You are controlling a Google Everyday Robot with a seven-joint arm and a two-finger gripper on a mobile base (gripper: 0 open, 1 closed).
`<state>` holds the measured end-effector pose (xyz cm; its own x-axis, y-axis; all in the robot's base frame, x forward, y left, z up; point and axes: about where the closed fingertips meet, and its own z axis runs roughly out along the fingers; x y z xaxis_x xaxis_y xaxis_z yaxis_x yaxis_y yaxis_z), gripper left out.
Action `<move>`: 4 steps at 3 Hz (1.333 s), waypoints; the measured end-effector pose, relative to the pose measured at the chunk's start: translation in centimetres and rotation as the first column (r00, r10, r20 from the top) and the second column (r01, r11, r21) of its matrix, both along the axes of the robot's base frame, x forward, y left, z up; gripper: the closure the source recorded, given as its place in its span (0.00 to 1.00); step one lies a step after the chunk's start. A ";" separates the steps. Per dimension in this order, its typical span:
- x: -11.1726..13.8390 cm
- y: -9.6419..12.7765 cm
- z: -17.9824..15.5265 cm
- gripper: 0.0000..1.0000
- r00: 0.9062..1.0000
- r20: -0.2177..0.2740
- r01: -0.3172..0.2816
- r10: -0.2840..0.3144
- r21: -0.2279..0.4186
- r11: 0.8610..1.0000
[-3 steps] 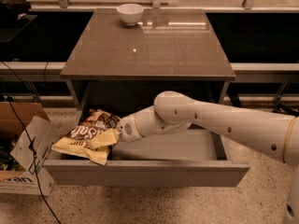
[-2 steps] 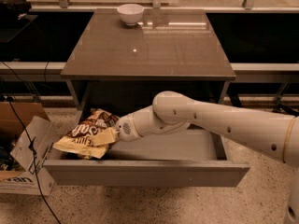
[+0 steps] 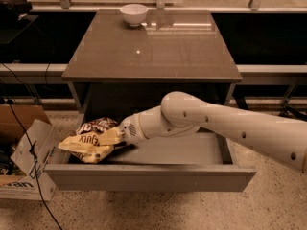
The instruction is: Pick brown chip bag from top drawer and place on counter
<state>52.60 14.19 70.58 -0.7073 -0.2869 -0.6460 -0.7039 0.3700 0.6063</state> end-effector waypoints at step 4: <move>-5.4 -14.1 15.9 1.00 0.893 0.450 -0.041 0.005 0.068 0.997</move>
Offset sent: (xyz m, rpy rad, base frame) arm -0.0202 -0.1133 0.1166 0.0815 -0.3583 -0.0704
